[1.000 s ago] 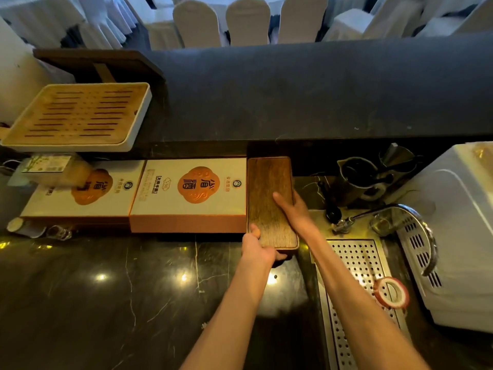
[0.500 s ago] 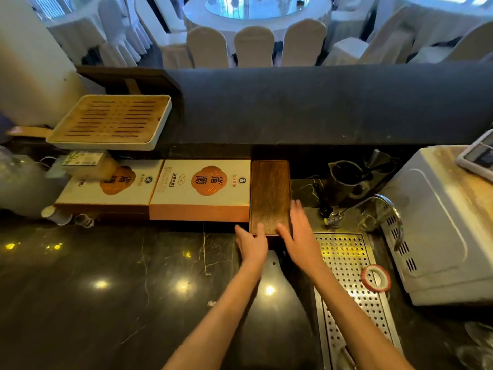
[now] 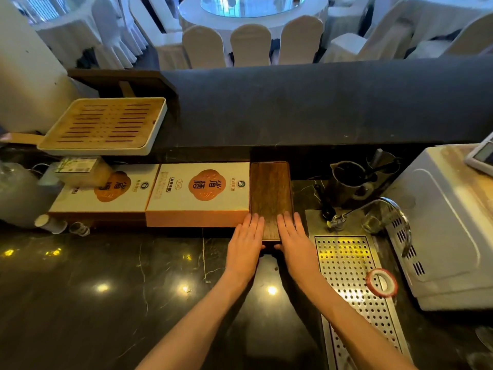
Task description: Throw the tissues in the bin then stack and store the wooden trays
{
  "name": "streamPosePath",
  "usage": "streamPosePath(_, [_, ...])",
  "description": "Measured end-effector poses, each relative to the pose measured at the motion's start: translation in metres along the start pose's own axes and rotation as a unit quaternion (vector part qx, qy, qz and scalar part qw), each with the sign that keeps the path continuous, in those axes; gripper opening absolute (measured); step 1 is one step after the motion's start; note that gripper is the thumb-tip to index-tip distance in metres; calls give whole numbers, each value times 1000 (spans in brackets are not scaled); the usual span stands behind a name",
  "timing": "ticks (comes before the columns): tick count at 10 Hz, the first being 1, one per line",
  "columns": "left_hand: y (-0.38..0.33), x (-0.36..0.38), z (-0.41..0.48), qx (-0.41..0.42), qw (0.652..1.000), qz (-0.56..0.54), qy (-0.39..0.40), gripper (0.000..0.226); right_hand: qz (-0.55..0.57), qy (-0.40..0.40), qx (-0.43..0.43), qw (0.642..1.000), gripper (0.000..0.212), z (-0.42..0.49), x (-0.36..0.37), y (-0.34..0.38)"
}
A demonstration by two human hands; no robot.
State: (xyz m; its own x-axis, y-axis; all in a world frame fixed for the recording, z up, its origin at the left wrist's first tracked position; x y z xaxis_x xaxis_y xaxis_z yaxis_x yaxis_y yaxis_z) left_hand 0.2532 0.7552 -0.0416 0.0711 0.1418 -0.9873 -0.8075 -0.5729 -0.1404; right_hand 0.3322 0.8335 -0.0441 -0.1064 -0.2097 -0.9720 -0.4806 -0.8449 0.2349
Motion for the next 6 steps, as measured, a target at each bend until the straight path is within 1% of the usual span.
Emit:
streamPosePath(1, [3, 4, -2, -4, 1000, -9, -6, 76, 16, -20, -3, 1000, 80, -1, -3, -3])
streamPosePath(2, [0, 6, -2, -5, 1000, -13, 14, 76, 7, -18, -8, 1000, 80, 1, -2, -3])
streamPosePath(4, [-7, -9, 2, -11, 997, 14, 69, 77, -47, 26, 0, 999, 81, 6, -14, 3])
streamPosePath(5, [-11, -36, 2, -5, 994, 11, 105, 73, -38, 74, 9, 996, 80, 6, -32, 8])
streamPosePath(6, [-11, -61, -7, 5, 997, 2, 82, 70, -4, 76, 13, 997, 85, -7, -39, 6])
Point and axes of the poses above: each hand's wrist, its own z-axis towards the middle knuckle, its own x-axis out of the palm, y = z × x, the point moved 9 cm from there along z, towards the middle knuckle, and after that the axes turned 9 degrees about -x, right-handed, at the moved point
